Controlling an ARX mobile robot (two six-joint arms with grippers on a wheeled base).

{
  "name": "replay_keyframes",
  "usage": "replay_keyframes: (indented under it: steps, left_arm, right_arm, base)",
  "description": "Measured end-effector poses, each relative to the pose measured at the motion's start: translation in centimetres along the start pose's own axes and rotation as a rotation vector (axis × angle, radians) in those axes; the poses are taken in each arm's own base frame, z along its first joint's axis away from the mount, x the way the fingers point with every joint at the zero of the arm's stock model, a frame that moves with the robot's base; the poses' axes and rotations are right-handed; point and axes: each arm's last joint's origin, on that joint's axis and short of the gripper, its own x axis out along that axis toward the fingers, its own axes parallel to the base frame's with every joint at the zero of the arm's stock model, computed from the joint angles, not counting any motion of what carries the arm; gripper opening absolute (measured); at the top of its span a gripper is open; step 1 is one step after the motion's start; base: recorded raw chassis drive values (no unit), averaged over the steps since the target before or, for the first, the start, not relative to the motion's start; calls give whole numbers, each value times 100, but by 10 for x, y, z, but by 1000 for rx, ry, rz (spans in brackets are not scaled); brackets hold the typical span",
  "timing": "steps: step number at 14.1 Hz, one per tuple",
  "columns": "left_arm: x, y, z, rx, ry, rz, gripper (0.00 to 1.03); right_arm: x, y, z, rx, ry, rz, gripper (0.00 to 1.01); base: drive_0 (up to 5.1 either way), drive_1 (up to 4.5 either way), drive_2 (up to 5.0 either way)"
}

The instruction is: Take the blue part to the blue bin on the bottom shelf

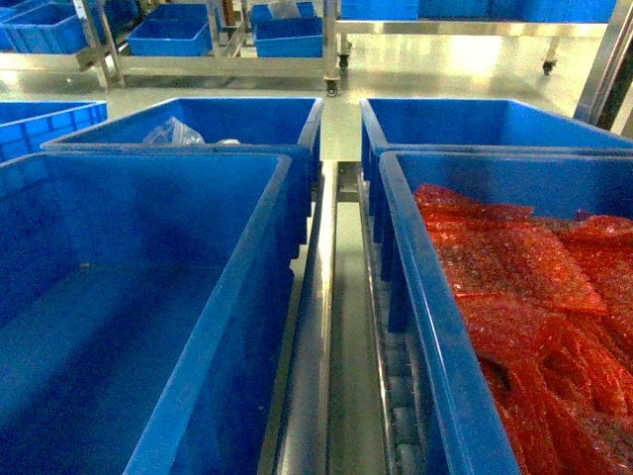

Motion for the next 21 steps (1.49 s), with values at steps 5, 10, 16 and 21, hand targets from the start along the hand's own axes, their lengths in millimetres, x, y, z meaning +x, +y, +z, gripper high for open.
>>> replay_keyframes:
  steps: [5,10,16,21]
  left_arm:
    - [0,0,0,0,0,0,43]
    - [5,-3,0,93,171,-9,43]
    - [109,-50,-18,79,224,-93,51]
    - [88,-37,-4,34,186,-129,97]
  right_arm:
    - [0,0,0,0,0,0,98]
    - [0,0,0,0,0,0,98]
    - [0,0,0,0,-1,0,98]
    - [0,0,0,0,0,0,98]
  base:
    - [0,0,0]
    - [0,0,0]
    - [0,0,0]
    - [0,0,0]
